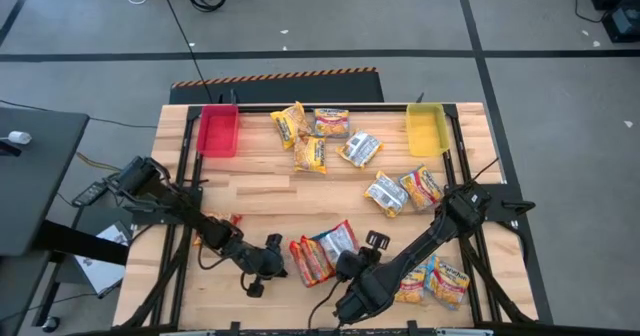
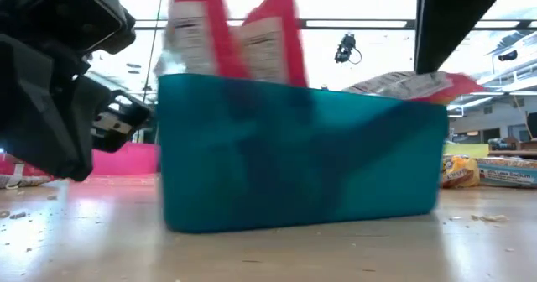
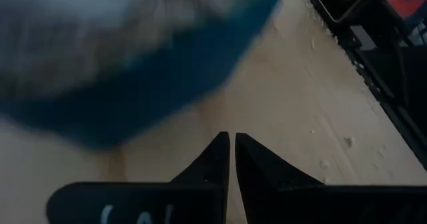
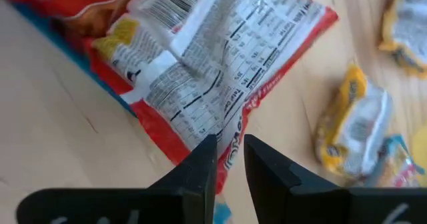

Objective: Sort Maruchan noodles
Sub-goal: Put the right red noodle pack into the blue bin

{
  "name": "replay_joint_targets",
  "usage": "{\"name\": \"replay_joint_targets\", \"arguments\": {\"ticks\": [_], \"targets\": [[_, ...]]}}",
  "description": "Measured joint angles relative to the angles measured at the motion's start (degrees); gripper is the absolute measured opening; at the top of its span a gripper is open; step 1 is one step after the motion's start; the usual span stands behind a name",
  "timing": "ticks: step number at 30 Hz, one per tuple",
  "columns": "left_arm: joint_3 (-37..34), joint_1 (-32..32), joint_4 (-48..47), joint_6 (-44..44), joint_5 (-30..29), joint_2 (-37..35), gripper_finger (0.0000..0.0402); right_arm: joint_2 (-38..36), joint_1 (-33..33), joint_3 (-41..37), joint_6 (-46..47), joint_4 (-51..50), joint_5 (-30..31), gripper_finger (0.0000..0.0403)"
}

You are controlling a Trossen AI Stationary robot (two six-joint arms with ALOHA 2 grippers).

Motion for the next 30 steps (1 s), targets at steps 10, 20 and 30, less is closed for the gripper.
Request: {"name": "replay_joint_targets", "arguments": {"ticks": [10,20,30], "targets": [[-0.02,1.35,-0.27,-0.43,-0.02,0.00,0.0029,-11.04,3.87,-5.47,1.07,0.46,9.09,0.0081],[-0.02,2.03,1.24,0.22,-0.45,-0.02,0.0029,-18.86,0.06,-33.93,-14.86,13.16,3.18,0.0056],[-0.04,3.87,1.89,0.32,-4.45,-0.02,0.0029,-19.39,-3.77,-30.74,-31.63,33.68,0.93,0.0016]]}}
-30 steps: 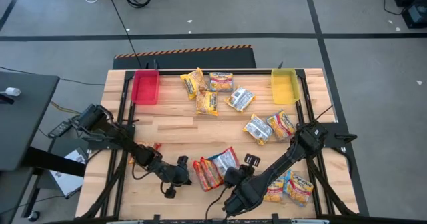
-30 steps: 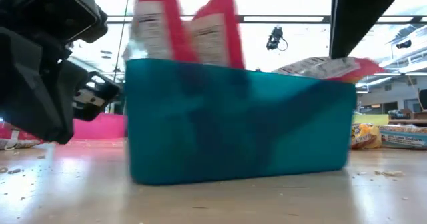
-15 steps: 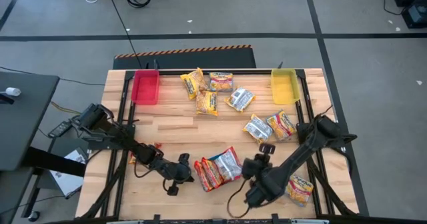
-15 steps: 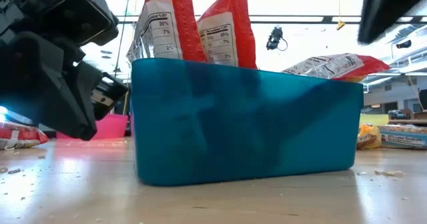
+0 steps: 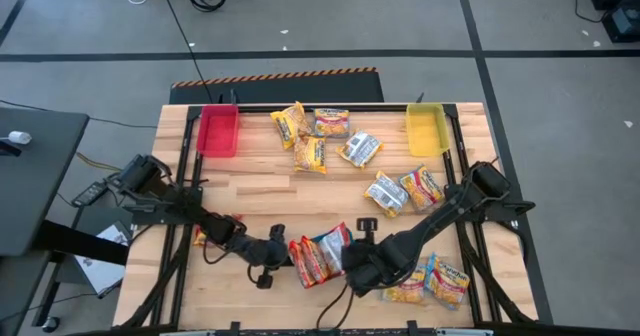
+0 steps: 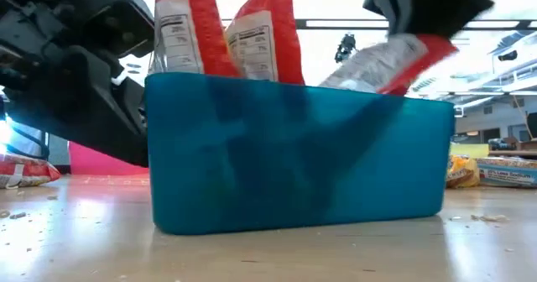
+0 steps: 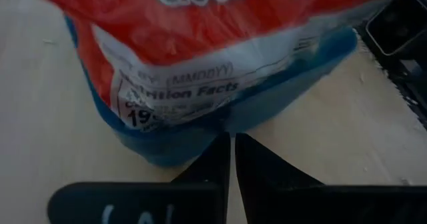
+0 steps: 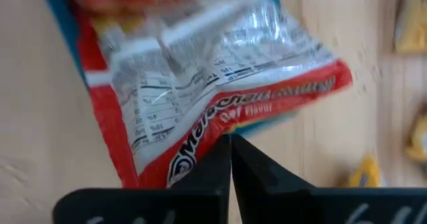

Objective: Sort Maruchan noodles
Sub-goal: Put the right red noodle pack into the blue bin

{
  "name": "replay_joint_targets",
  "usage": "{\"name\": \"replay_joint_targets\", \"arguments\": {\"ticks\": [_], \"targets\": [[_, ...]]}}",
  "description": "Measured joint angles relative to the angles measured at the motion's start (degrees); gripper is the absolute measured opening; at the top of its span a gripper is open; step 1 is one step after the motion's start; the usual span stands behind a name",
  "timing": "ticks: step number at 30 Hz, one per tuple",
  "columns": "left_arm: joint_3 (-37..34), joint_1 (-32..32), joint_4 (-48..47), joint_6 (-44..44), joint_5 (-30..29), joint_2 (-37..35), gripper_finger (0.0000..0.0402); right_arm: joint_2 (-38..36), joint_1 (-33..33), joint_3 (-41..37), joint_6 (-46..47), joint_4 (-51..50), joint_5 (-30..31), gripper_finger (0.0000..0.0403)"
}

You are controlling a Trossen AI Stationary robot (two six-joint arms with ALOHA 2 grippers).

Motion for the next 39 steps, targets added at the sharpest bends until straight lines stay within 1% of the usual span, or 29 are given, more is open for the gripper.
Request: {"name": "replay_joint_targets", "arguments": {"ticks": [2,5,8,11,19,23,27,29,32,39], "targets": [[0.00,0.86,0.02,0.05,0.11,0.00,0.0029,-0.07,-0.36,0.45,-1.41,2.84,-0.43,0.0010],[-0.07,2.05,0.44,1.29,0.06,0.00,0.0029,-0.07,-0.72,-0.10,-3.74,10.48,-2.06,0.0008],[-0.07,2.92,1.64,2.19,-0.15,0.00,0.0029,-0.05,-0.87,-1.67,-5.74,19.35,-2.81,0.0013],[-0.07,3.32,2.20,3.06,-0.21,0.00,0.0029,0.03,-1.18,-3.02,-6.30,24.77,-2.88,0.0017],[-0.04,3.43,2.64,3.52,-0.24,0.00,0.0029,0.06,-1.94,-3.29,-6.27,25.05,-1.65,0.0012],[-0.04,3.28,2.62,1.80,0.59,-0.02,0.0029,0.10,-2.03,-3.29,-6.23,25.03,-1.59,0.0015],[0.07,3.28,-0.07,0.56,3.41,-2.12,0.0029,0.10,-1.70,-4.28,-6.13,25.83,-1.58,0.0015],[0.05,3.24,-2.96,0.56,3.54,-3.89,0.0029,0.10,-1.70,-6.13,-5.53,27.13,-1.60,0.0014],[0.09,3.26,-3.04,0.95,3.34,-5.43,0.0029,0.15,-1.68,-7.45,-4.66,27.70,-1.62,0.0014],[0.04,1.95,-0.45,3.06,4.43,-5.75,0.0029,-0.35,-1.24,-4.62,-6.87,28.75,-0.36,0.0014]]}}
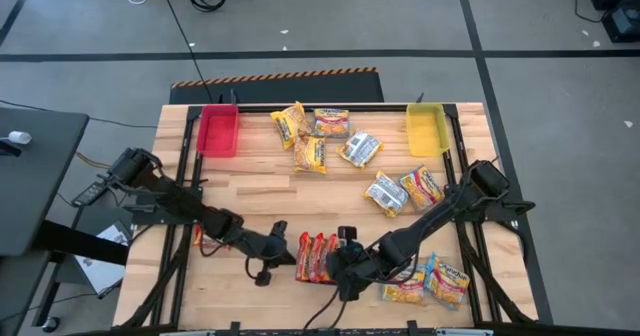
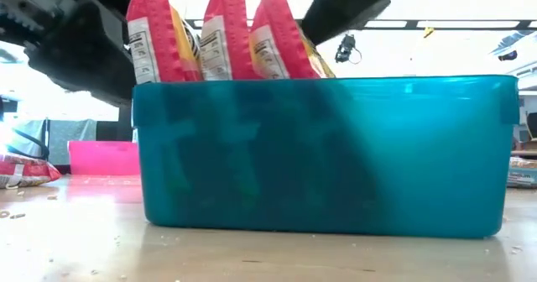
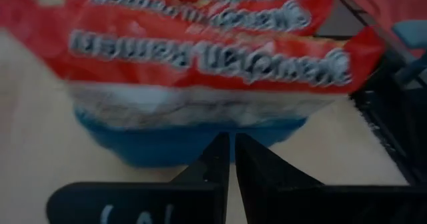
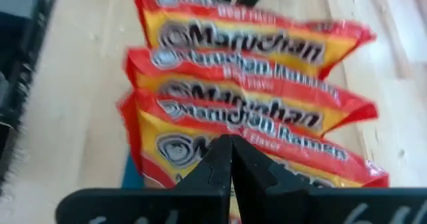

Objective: Sort Maruchan noodles
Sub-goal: Put the right red noodle pack into the blue bin

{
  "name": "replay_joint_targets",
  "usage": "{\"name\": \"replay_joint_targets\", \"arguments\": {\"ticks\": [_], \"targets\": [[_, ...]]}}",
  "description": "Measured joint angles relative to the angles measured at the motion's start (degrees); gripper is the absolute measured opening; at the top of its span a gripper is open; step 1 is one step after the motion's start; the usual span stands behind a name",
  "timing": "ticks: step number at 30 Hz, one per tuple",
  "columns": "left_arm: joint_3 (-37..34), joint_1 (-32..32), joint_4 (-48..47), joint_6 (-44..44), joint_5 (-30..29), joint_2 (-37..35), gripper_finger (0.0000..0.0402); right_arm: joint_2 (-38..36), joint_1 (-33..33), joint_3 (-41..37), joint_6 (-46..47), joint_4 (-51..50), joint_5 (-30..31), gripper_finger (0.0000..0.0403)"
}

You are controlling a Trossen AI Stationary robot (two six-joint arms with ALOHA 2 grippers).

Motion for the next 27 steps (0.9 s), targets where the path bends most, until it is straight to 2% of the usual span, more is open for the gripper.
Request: {"name": "replay_joint_targets", "arguments": {"ticks": [5,8,12,15,18,22,27], "targets": [[0.00,-1.89,-0.41,1.38,0.42,0.00,0.0029,-0.03,0.43,2.64,-2.27,-0.99,0.50,0.0014],[-0.04,-2.81,-6.20,0.70,3.07,-2.10,0.0029,-0.05,1.11,4.63,-1.44,-5.18,0.49,0.0014],[-0.03,-3.74,-16.07,-1.62,2.76,-7.55,0.0029,-0.09,2.28,6.21,4.69,-15.28,0.28,0.0013],[-0.02,-4.00,-17.70,-1.62,-0.39,-9.96,0.0029,-0.06,2.84,5.53,10.46,-20.42,0.13,0.0013],[-0.02,-3.98,-15.68,-1.60,-2.76,-9.52,0.0029,0.45,2.78,3.08,12.57,-18.85,-1.11,0.0013],[-0.10,-4.69,-8.16,0.38,-5.53,-5.19,0.0029,0.45,1.42,-1.48,11.55,-10.66,-2.89,0.0013],[0.14,-5.01,2.52,2.90,-5.41,1.08,0.0029,0.46,-0.79,-3.84,7.33,-4.48,-2.94,0.0013]]}}
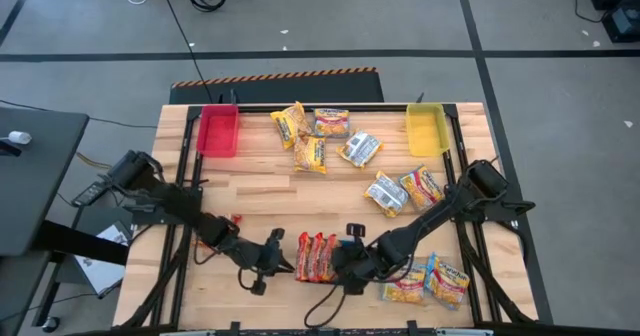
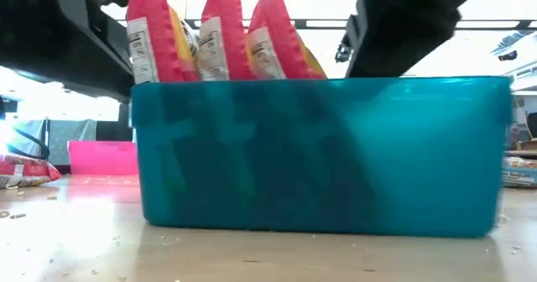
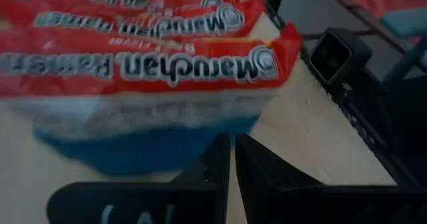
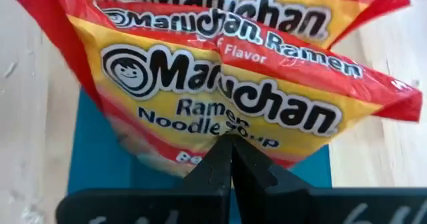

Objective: Sort Maruchan noodles
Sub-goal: Put the right red noodle pack into the blue bin

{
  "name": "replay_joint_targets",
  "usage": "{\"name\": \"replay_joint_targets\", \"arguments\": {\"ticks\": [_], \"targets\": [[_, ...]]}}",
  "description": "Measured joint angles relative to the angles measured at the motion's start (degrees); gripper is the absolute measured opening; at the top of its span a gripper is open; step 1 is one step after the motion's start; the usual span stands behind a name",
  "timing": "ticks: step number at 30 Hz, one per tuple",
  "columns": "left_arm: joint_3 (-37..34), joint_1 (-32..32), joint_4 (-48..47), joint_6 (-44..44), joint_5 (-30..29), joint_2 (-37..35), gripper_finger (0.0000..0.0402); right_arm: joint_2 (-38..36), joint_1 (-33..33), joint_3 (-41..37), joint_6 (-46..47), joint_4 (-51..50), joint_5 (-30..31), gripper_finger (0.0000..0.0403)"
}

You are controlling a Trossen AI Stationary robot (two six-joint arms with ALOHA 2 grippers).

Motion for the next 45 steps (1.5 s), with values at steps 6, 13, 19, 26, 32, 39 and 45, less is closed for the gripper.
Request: {"name": "replay_joint_targets", "arguments": {"ticks": [6,13,19,26,32,39,45], "targets": [[3.83,-0.12,0.01,2.91,2.61,3.31,0.0029,-0.02,-1.71,-0.03,-7.16,7.87,-0.98,0.0013],[5.15,-0.22,-6.89,2.58,3.59,1.72,0.0029,-0.51,-1.59,0.07,-2.52,-0.60,-6.04,0.0013],[5.37,0.11,-10.15,0.17,2.06,1.54,0.0029,-0.20,-2.12,0.08,-1.63,-4.97,-6.25,0.0013],[5.21,1.40,-9.70,2.05,2.74,1.58,0.0029,0.86,-3.27,-0.03,-7.10,7.95,-7.89,0.0013],[4.90,1.22,-15.04,4.59,3.22,-2.67,0.0029,0.19,-2.91,1.97,-6.97,6.23,-7.62,0.0013],[4.97,0.47,-24.17,2.54,2.76,-9.22,0.0029,-0.10,-2.94,3.68,-2.99,-2.24,-8.56,0.0013],[4.93,0.01,-29.04,-0.52,0.32,-9.32,0.0029,-0.10,-3.17,3.64,2.23,-5.03,-12.85,0.0013]]}}
